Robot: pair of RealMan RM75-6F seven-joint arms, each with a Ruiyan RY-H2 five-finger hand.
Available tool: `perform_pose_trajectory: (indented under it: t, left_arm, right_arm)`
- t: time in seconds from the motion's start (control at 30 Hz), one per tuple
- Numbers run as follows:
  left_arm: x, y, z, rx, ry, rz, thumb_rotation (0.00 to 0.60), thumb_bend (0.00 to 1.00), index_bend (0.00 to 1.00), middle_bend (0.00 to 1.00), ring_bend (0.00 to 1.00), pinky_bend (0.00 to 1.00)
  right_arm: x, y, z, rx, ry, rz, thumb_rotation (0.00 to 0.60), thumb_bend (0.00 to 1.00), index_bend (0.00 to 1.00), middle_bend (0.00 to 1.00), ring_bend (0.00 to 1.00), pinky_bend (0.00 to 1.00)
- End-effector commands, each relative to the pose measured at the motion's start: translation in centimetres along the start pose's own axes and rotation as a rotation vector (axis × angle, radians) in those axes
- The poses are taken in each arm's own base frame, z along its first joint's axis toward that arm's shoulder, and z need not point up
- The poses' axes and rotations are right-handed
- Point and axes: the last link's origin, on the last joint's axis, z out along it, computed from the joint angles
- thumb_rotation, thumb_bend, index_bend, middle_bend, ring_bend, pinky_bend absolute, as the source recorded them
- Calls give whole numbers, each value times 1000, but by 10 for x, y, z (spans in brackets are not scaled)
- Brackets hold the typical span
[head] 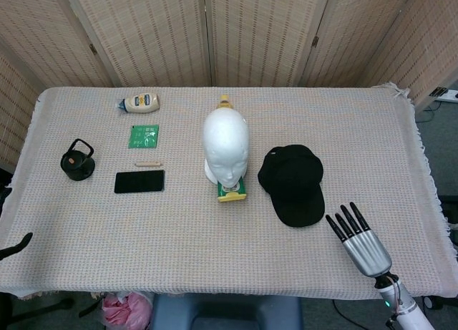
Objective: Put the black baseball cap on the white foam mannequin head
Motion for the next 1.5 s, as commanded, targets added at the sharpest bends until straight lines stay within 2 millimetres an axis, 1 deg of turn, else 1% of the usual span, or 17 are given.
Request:
perform_pose_trajectory:
  t: [0.03, 0.1, 0.13, 0.23, 0.27, 0.43, 0.63, 0.87, 1.07, 1.5]
  left_arm:
    - [8, -7, 2, 7, 9, -12, 600, 246, 96, 0, 15, 183]
    - [10, -9, 3, 7, 5, -18, 600, 246, 98, 0, 14, 183]
    - [10, -11, 4, 7, 2, -19, 600, 246, 98, 0, 14, 183]
    - [11, -13, 5, 9, -3, -19, 600, 246, 100, 0, 14, 183]
    - [12, -14, 5, 10, -3, -21, 600, 246, 100, 0, 14, 183]
    - [15, -19, 5, 17, 0, -24, 600, 246, 100, 0, 15, 183]
    - [16, -18, 3, 9, 8, -19, 600, 246, 103, 0, 15, 183]
    - [16, -19, 2, 13, 7, -12, 600, 246, 106, 0, 15, 183]
    - [17, -22, 2, 15, 10, -13, 600, 246, 108, 0, 14, 183]
    - [24, -32, -1, 26, 20, -15, 600, 246, 109, 0, 14, 183]
  right_arm:
    - [-7, -12, 6, 43, -2, -22, 600, 233, 174, 272, 116, 81]
    - [-10, -16, 9, 47, 7, -31, 600, 233, 185, 281, 125, 93]
    - [-11, -19, 12, 43, 18, -25, 600, 233, 198, 291, 136, 117]
    - [-15, -25, 17, 30, 30, -5, 600, 233, 233, 318, 168, 250]
    - [-16, -27, 19, 24, 33, 10, 600, 232, 234, 319, 169, 275]
    - [-20, -33, 26, 1, 43, 78, 600, 228, 234, 310, 169, 330]
    - [-28, -38, 38, -11, 33, 96, 600, 228, 234, 297, 169, 332]
    - [-31, -46, 52, -14, 39, 86, 600, 230, 234, 297, 169, 332]
    - [-30, -52, 63, -2, 66, 65, 600, 235, 234, 297, 169, 332]
    - [-34, -62, 75, 26, 50, 18, 600, 237, 234, 304, 169, 332]
